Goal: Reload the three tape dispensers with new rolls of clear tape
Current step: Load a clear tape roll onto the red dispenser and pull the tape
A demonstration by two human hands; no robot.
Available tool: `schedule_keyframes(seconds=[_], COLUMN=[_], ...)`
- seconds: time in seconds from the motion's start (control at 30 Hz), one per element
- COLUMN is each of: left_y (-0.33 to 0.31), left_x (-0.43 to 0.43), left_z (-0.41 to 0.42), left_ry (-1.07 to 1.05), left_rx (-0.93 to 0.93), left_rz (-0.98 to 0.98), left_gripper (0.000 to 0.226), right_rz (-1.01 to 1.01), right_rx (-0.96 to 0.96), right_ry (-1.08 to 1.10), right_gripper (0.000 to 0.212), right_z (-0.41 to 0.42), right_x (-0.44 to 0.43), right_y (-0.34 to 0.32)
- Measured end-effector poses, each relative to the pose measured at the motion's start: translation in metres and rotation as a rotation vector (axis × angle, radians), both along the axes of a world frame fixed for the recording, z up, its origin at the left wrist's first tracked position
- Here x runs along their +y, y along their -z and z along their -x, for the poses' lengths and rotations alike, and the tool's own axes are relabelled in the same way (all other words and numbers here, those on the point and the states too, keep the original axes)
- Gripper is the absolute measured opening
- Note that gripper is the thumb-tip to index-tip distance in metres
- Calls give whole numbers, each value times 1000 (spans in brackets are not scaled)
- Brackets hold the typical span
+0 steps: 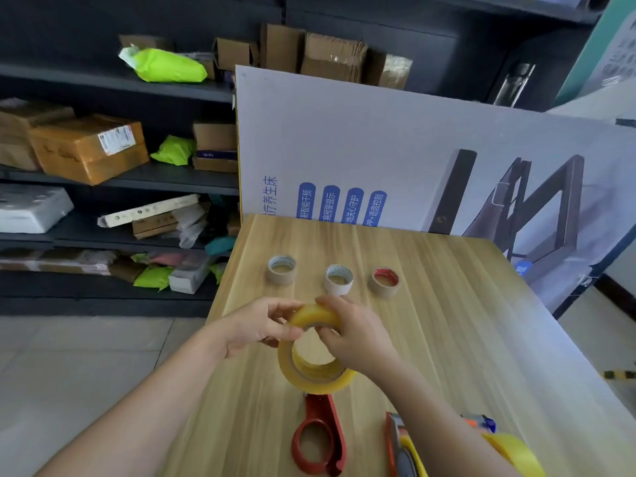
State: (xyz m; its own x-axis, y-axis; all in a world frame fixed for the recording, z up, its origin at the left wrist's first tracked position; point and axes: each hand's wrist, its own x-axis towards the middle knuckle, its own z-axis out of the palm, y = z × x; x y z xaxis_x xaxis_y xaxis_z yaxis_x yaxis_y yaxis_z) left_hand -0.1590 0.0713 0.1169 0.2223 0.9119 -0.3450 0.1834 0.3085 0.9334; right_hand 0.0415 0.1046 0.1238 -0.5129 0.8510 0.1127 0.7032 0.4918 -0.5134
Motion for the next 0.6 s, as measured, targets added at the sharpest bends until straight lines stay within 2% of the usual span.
schedule_keyframes(seconds=[0.07, 0.23, 0.33, 0.43, 0.5, 0.6], left_y=[13, 58, 82, 98, 107, 118], left_x=[-3, -16, -23, -26, -26, -23], left_z=[0, -8, -9, -8, -8, -15], left_ry=[-9, -33, 16, 68, 64, 72], left_rx=[-4, 67, 109, 146, 164, 198], left_rz=[45, 180, 259, 321, 352, 381], left_gripper=[36, 22, 18, 16, 15, 16], right_rz=[98, 379, 531, 554, 521, 588], right_rx=[-15, -98, -81, -75, -173, -337], right_ry=[15, 46, 67, 221, 282, 300], right_gripper=[38, 42, 40, 49, 39, 33], right_z=[-4, -14, -18, -23, -28, -34], right_x=[-4, -19, -28, -31, -32, -38], right_y=[11, 51, 72, 92, 108, 130])
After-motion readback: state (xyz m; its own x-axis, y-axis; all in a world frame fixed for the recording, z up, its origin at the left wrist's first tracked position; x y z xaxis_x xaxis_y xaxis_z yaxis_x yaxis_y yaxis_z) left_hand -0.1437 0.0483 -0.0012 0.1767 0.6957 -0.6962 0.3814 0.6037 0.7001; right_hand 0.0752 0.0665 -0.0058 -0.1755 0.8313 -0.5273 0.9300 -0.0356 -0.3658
